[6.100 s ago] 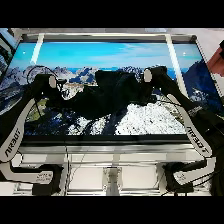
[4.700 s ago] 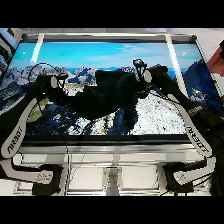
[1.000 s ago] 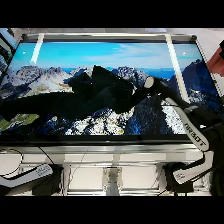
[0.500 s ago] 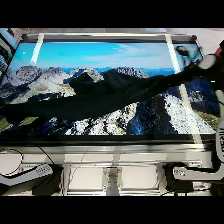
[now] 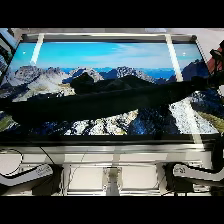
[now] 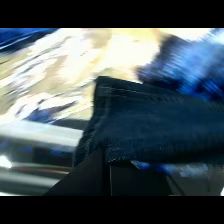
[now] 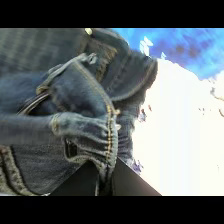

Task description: Fold the clothes and pants, and hang the long-sleeved shirts on hangers.

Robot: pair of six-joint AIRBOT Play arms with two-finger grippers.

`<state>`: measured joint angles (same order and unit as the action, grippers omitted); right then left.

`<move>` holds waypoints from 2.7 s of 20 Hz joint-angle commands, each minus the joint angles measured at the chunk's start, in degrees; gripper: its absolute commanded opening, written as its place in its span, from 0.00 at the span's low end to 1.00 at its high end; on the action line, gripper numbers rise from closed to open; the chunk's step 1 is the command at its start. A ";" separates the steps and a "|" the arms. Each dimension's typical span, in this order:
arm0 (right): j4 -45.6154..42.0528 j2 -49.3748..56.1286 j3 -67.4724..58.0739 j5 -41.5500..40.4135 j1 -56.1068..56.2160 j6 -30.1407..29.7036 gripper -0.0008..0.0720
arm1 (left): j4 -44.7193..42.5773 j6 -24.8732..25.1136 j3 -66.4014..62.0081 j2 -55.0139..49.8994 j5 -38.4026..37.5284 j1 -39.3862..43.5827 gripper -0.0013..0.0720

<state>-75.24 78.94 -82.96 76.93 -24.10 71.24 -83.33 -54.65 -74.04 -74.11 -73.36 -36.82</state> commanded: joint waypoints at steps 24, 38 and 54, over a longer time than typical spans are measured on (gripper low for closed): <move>-8.59 -5.68 21.53 -1.81 -28.33 -5.11 0.04 | 8.37 17.86 13.42 5.35 -4.37 -2.75 0.05; -13.97 -5.35 23.23 8.79 -30.25 -2.89 0.63 | 13.68 18.88 11.32 3.02 -2.73 7.17 0.34; 12.26 -5.35 18.99 -2.43 -29.09 -1.92 0.76 | 14.47 -19.58 -43.71 -42.75 5.73 44.13 0.68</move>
<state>-64.60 73.58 -63.92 77.23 -53.93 69.73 -68.12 -69.25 -113.19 -110.78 -69.49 4.78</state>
